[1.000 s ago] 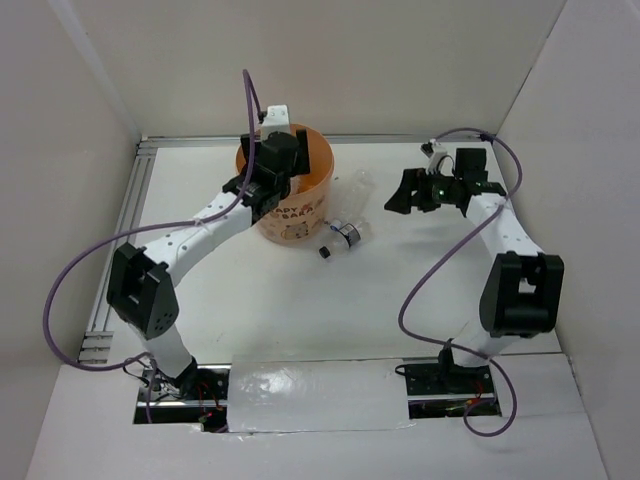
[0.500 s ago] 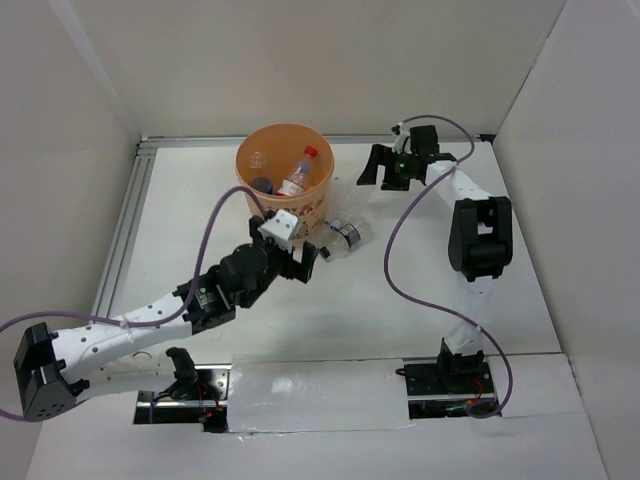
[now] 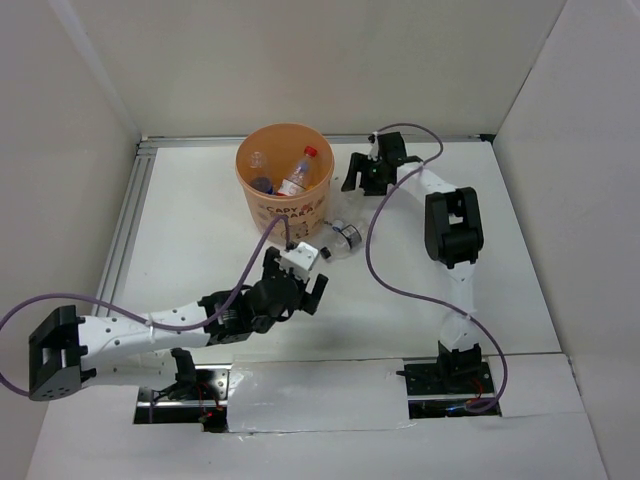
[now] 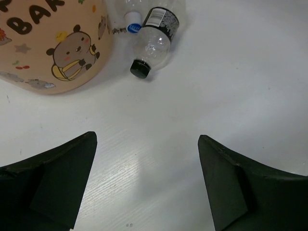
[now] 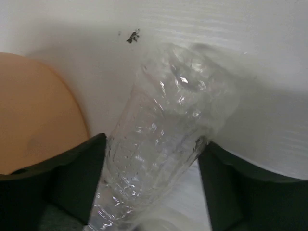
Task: Put the plastic bottles in the bin
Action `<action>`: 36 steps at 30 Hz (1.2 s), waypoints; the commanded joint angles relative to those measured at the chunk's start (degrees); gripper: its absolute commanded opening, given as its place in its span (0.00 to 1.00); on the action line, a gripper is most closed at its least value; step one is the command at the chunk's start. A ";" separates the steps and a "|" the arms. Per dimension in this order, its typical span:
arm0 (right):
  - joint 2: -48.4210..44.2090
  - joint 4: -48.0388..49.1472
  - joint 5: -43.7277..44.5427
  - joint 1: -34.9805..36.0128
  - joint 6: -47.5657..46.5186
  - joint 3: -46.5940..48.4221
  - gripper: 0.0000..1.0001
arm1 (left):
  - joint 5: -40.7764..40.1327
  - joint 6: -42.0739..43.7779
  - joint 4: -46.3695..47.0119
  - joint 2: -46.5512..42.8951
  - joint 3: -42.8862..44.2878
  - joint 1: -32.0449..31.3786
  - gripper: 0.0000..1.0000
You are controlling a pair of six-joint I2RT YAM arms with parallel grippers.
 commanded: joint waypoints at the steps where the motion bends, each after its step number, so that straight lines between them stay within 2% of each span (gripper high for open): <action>1: 1.54 1.09 0.31 0.10 1.76 0.90 0.74 | -1.38 -0.98 2.01 1.52 2.09 -0.32 0.99; 3: 0.76 1.62 -2.84 -1.74 2.39 -0.25 0.54 | -0.85 -0.45 3.50 2.41 2.09 -0.32 0.99; 4: -0.29 1.62 -4.08 -2.53 2.39 -0.95 0.39 | -0.85 -0.45 4.11 3.28 2.09 -0.32 0.99; 6: -2.57 1.62 -8.37 -5.25 1.86 -0.96 0.29 | -0.24 0.69 6.13 5.04 2.09 -0.32 0.99; 7: -3.46 0.92 -10.57 -6.14 1.25 -0.35 0.29 | -0.23 0.70 6.75 5.66 2.09 -0.32 0.99; 8: -4.42 0.92 -13.03 -7.19 -0.50 0.18 0.23 | -0.23 1.39 7.37 6.88 2.09 -0.32 0.99; 13: -9.87 -5.75 -27.43 -10.88 -8.50 12.97 0.20 | 1.79 1.23 9.47 8.82 -0.09 -0.85 1.00; 16: -12.77 -4.11 -34.22 -10.89 -9.83 18.37 0.17 | 2.32 -0.35 10.88 8.83 -2.55 -0.85 1.00; 20: -16.99 5.53 -39.41 -6.86 -7.55 18.91 0.17 | 2.93 -1.59 11.50 8.83 -4.93 -1.55 1.00; 23: -17.53 10.48 -39.42 -1.68 -6.75 21.80 0.17 | 2.93 -2.20 11.50 8.83 -6.16 -2.17 1.00; 26: -14.82 9.89 -37.23 4.04 -6.84 27.33 0.17 | 2.93 -3.25 11.50 8.21 -7.48 -2.70 1.00; 29: -11.74 8.48 -33.55 9.04 -8.68 30.33 0.21 | 2.41 -4.58 10.98 6.54 -8.54 -2.70 1.00; 31: -10.59 8.47 -30.92 10.90 -9.91 31.04 0.32 | 2.41 -5.89 10.98 4.53 -9.06 -2.70 1.00; 32: -10.06 7.60 -29.42 12.47 -10.61 31.04 0.46 | 2.41 -6.77 10.45 4.00 -9.07 -3.31 1.00; 33: -9.36 6.38 -27.75 13.18 -12.54 31.04 0.63 | 1.80 -6.77 9.84 3.39 -9.76 -3.31 1.00; 34: -9.36 5.32 -25.47 13.71 -13.69 31.04 0.92 | 1.79 -7.64 9.83 2.77 -9.77 -3.31 1.00; 36: -8.74 3.83 -22.90 13.72 -15.80 31.04 1.00 | 1.26 -8.36 9.31 0.57 -10.99 -3.31 1.00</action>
